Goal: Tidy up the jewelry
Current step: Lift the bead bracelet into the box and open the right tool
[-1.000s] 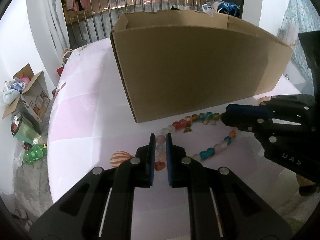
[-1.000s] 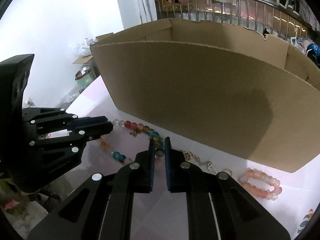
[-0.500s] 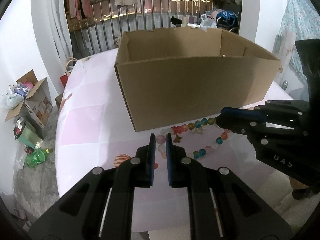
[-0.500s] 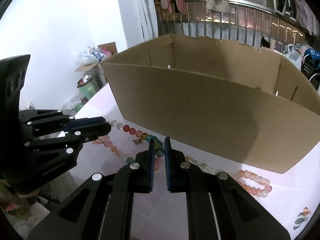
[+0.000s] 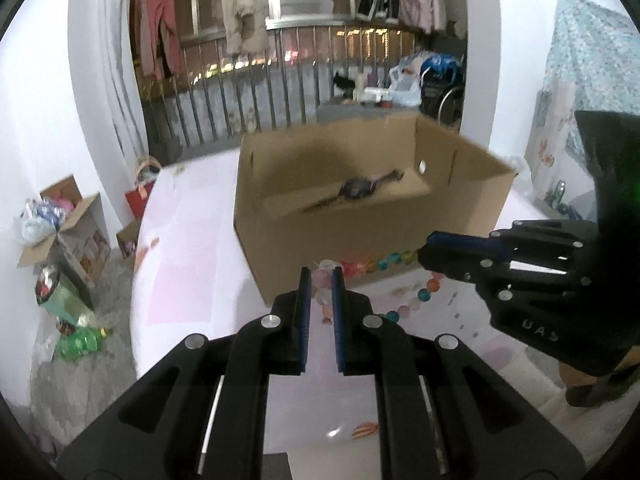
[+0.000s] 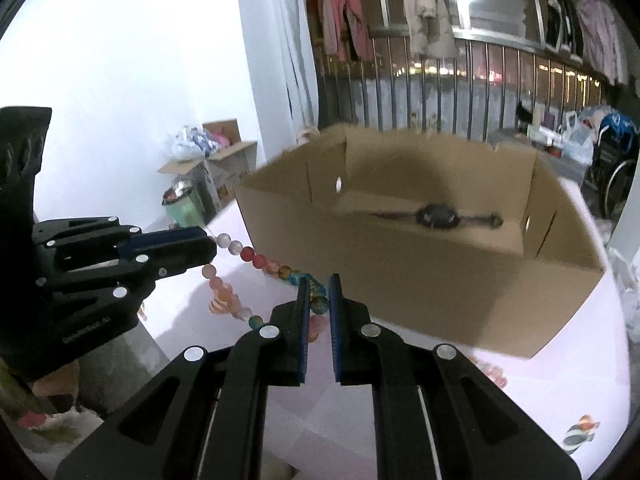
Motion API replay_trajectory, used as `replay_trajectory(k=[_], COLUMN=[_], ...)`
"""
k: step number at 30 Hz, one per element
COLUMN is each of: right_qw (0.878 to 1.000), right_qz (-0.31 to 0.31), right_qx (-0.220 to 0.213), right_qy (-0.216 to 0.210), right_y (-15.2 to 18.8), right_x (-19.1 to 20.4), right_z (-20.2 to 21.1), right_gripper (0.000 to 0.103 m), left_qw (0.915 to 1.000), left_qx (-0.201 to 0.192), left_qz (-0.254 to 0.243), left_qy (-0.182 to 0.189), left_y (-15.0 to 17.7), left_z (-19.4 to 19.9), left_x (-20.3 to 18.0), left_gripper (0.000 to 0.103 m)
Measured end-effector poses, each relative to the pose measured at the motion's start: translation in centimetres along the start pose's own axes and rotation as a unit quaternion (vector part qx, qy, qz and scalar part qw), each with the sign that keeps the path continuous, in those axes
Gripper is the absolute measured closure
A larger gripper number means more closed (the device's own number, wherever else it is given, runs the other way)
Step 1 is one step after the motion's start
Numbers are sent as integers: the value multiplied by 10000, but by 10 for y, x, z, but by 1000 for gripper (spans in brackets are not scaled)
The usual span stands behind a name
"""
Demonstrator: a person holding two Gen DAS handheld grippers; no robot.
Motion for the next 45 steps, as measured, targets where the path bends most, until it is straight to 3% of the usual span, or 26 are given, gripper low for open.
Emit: replay_trajectory(k=[7, 12, 18, 25, 34, 39, 45], right_qw=[9982, 9982, 9989, 9829, 9544, 9461, 9501], right_qz=[64, -67, -392, -965, -1332, -1671, -1765], right_qx=[-589, -592, 94, 1531, 2639, 2748, 2547], right_qy=[-100, -102, -230, -335, -408, -390, -352], right_y=[-57, -94, -108, -81, -40, -27, -32], right_x=[-13, -36, -64, -86, -86, -95, -103], right_z=[19, 4, -44, -119, -163, -166, -155], right_gripper=[94, 94, 93, 93, 93, 93, 92], left_qw=[9980, 9971, 9994, 9953, 9915, 9921, 9947], left_qx=[-582, -687, 61, 957, 1296, 1250, 1017], left_qz=[-149, -209, 149, -27, -124, -85, 78], left_qy=[190, 265, 294, 124, 10, -60, -103], left_y=[-60, -95, -97, -67, -53, -53, -62], left_z=[10, -14, -82, -145, -170, -166, -150], left_x=[-6, -3, 19, 28, 33, 39, 47], left_gripper=[94, 94, 94, 94, 94, 88, 84])
Point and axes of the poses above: each gripper's, at about its wrist camera, not at the fingertips, and z roughly against the way its jaws point, x to its left, y to its underside, the point moved 6 cm from there along -z, roughly the way its jaws point, and after that the axes turned 13 degrees about -x, right-handed, at the moved point
